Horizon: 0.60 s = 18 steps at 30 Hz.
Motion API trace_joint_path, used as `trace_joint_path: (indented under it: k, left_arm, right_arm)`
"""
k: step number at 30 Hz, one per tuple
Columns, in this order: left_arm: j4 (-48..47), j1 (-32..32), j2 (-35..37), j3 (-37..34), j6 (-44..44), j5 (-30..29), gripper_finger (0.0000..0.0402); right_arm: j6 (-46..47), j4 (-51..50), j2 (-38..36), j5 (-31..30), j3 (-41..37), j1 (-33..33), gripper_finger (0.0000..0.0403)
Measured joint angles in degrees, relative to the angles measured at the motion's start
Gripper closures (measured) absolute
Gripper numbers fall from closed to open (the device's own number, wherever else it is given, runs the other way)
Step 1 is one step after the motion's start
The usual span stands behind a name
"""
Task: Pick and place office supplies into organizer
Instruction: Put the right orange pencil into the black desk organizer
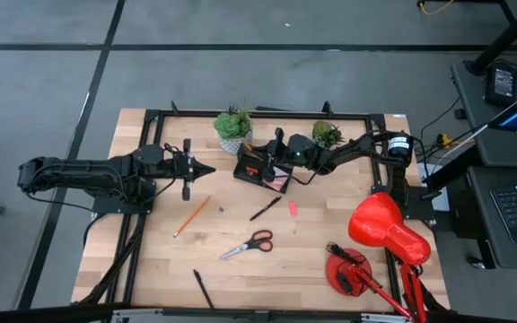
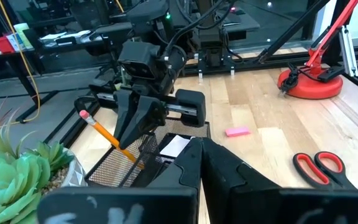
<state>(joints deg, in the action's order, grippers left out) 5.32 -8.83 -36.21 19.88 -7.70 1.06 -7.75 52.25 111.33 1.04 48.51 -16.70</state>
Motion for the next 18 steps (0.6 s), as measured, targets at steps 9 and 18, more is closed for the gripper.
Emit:
trace_joint_path:
  k: [9,18]
  left_arm:
    - [0.0,0.0,0.0,0.0,0.4,0.0,0.0400]
    - [0.0,0.0,0.0,0.0,1.2,0.0,0.0400]
  right_arm:
    - [3.6,-1.0,0.0,0.1,0.0,-0.1,0.0377]
    - [4.5,-1.4,0.0,0.1,0.0,-0.3,0.0365]
